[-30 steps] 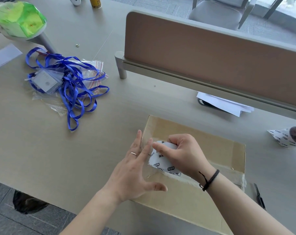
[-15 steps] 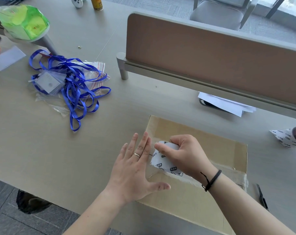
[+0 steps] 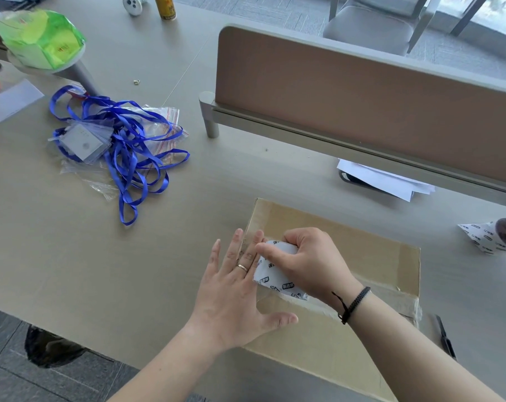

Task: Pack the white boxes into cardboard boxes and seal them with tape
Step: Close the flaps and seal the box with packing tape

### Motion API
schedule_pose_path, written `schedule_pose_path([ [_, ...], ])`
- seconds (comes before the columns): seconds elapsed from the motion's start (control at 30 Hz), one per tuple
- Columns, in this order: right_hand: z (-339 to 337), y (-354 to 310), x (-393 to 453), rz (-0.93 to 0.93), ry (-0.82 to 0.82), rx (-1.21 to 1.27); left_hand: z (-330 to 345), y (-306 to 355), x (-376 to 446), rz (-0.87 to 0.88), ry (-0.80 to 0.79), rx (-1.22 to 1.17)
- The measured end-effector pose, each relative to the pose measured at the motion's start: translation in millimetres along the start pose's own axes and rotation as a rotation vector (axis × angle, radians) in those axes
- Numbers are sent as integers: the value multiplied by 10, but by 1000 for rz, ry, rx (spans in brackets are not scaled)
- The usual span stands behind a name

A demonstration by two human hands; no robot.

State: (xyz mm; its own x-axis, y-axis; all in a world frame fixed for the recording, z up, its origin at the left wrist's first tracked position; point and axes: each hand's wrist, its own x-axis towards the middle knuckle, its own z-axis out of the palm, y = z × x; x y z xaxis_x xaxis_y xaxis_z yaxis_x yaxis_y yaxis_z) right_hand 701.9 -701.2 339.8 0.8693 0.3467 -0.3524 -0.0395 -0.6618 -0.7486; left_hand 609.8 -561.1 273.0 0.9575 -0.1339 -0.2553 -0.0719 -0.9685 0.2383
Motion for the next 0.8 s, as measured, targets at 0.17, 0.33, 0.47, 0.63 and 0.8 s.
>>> schedule_pose_path([
  [0.17,-85,89,-15,-23,-124,134,-28,-3,-2,14,-25,39],
  [0.33,-151,180,-76,8,-173,283,-23,-1,-10,7,-9,20],
  [0.47,-115,159,-26,8,-161,282,-58,13,-7,-12,-41,41],
  [0.63,-162,183,-39,39,-138,191,-114,40,-17,-75,-80,51],
  [0.8,-455,400,-191,73,-74,-1,-133,43,-22,-94,-79,31],
])
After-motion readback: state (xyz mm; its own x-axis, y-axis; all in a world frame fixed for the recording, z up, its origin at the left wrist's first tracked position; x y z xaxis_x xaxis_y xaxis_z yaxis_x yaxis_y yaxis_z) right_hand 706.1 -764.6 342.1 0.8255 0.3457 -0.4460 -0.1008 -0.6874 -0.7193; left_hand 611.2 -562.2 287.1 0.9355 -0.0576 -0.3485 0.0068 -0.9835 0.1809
